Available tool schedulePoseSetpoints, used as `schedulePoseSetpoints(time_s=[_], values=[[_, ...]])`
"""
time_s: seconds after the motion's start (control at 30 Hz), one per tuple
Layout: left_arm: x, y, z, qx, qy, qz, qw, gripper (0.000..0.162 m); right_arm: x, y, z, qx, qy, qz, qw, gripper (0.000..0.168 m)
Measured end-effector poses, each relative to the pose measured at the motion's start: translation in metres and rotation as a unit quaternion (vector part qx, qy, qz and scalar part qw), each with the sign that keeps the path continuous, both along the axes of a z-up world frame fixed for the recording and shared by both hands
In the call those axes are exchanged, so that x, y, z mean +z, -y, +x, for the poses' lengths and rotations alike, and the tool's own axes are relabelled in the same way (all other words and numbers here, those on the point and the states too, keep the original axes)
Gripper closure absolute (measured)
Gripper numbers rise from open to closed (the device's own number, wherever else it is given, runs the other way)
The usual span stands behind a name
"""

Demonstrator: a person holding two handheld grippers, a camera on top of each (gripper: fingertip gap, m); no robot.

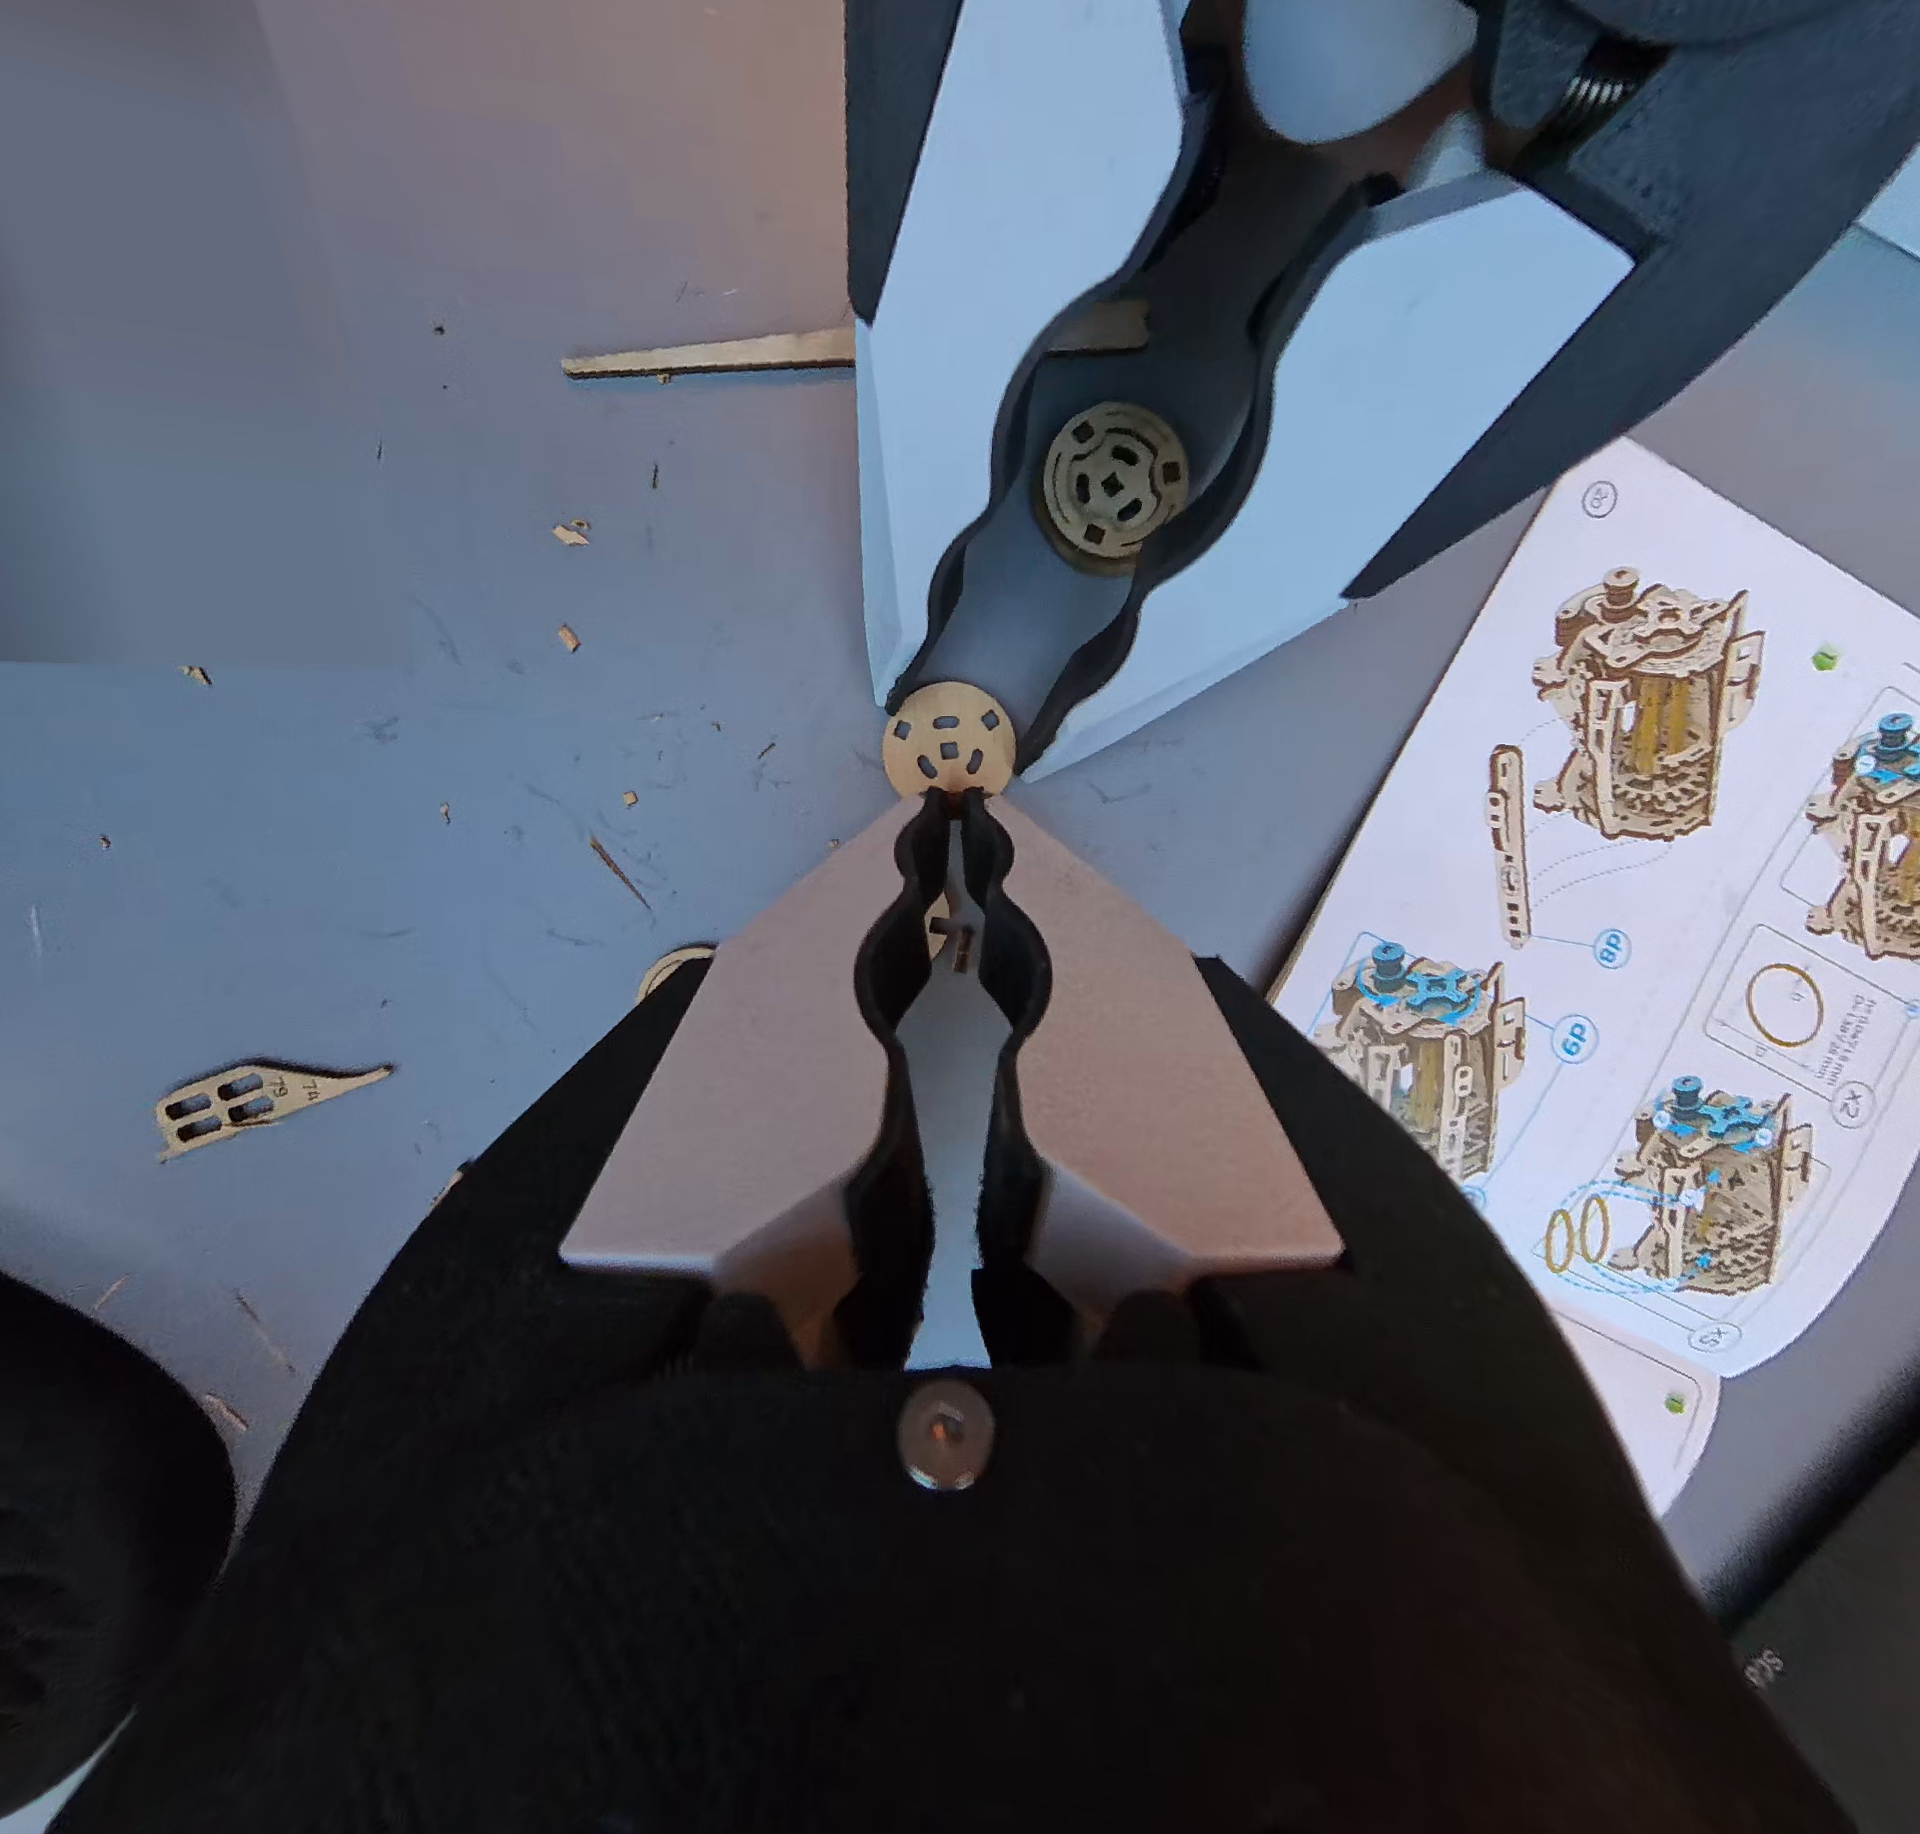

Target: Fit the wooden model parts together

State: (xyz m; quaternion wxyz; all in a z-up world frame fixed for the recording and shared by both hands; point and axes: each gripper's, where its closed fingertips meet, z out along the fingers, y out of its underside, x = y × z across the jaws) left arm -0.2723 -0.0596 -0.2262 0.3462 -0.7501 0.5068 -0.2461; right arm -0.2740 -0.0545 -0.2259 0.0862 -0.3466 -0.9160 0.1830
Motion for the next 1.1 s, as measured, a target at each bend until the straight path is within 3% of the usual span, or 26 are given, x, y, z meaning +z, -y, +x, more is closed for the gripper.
schedulePoseSetpoints(time_s=[0.87,1.0,1.1], values=[[0.000,0.000,0.000,0.000,0.001,-0.002,1.000,0.139,-0.001,0.000,-0.001,0.026,0.016,0.048,0.998,0.166],[0.000,0.000,0.000,-0.001,0.001,-0.002,1.000,0.139,-0.001,-0.006,0.003,-0.005,-0.006,0.021,1.000,0.150],[0.000,0.000,0.000,-0.001,0.001,-0.001,1.000,0.139,0.009,0.001,0.000,-0.024,-0.047,-0.048,0.997,0.156]])
